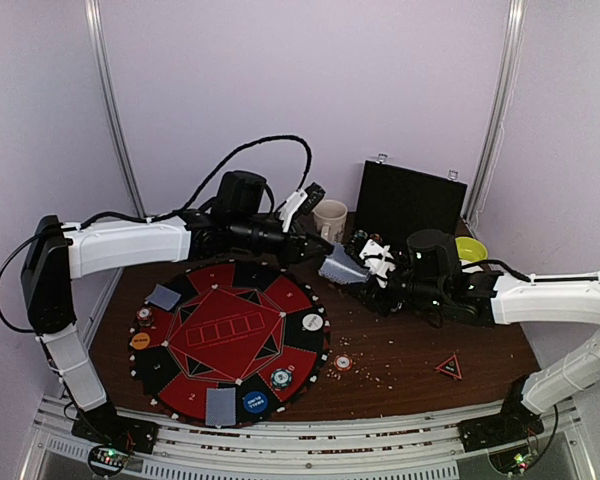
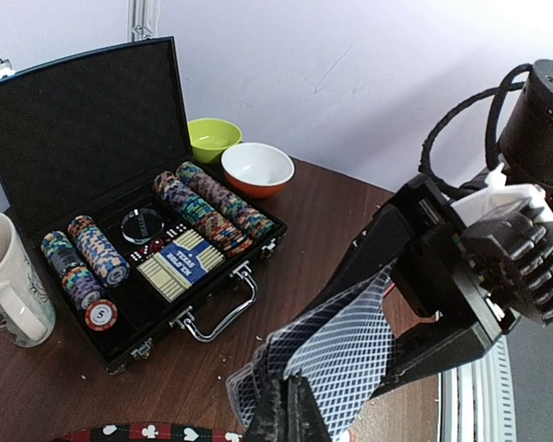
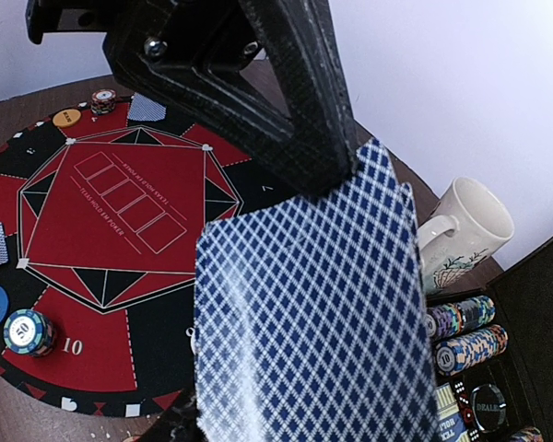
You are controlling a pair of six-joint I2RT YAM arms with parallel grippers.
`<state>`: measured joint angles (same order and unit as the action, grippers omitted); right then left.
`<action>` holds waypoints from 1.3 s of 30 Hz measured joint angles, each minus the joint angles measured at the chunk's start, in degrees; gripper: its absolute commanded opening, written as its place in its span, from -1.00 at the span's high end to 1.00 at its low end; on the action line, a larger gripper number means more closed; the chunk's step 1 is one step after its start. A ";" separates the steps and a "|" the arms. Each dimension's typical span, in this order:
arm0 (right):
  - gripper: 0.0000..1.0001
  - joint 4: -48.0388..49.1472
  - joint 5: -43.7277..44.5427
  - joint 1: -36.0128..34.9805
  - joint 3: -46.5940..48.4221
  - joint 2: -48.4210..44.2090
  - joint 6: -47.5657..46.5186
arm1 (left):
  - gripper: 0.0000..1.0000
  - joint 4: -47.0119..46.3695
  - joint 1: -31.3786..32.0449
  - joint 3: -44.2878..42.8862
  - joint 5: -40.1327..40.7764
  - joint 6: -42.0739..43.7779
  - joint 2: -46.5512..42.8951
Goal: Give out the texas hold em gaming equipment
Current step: Pick up the poker card from the face-down deck piles.
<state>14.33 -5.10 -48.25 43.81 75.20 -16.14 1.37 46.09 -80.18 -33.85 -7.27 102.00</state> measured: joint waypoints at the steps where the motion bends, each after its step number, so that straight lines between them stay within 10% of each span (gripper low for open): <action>1: 0.03 0.02 0.02 0.00 0.00 -0.02 0.00 | 1.00 -0.04 0.00 0.24 -0.02 0.11 -0.11; 22: 0.03 0.00 0.81 0.00 -0.20 -0.72 0.00 | 1.00 -0.48 -1.03 5.11 -1.16 2.27 -4.13; 31: 0.03 0.00 0.79 0.00 -0.20 -0.72 -0.17 | 0.45 -0.50 -1.05 3.63 -1.57 1.99 -1.42; 36: 0.03 0.00 0.79 0.00 -0.20 -0.72 -0.20 | 0.52 -1.27 -1.03 3.54 -2.54 1.64 -1.11; 39: 0.03 0.00 0.79 0.00 -0.20 -0.72 -0.20 | 0.92 -1.29 -1.03 3.08 -3.39 1.44 -0.44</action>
<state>14.33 -4.32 -48.25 43.62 74.48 -16.34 0.08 45.06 -77.10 -37.23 -5.82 101.56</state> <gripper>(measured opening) 0.487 0.212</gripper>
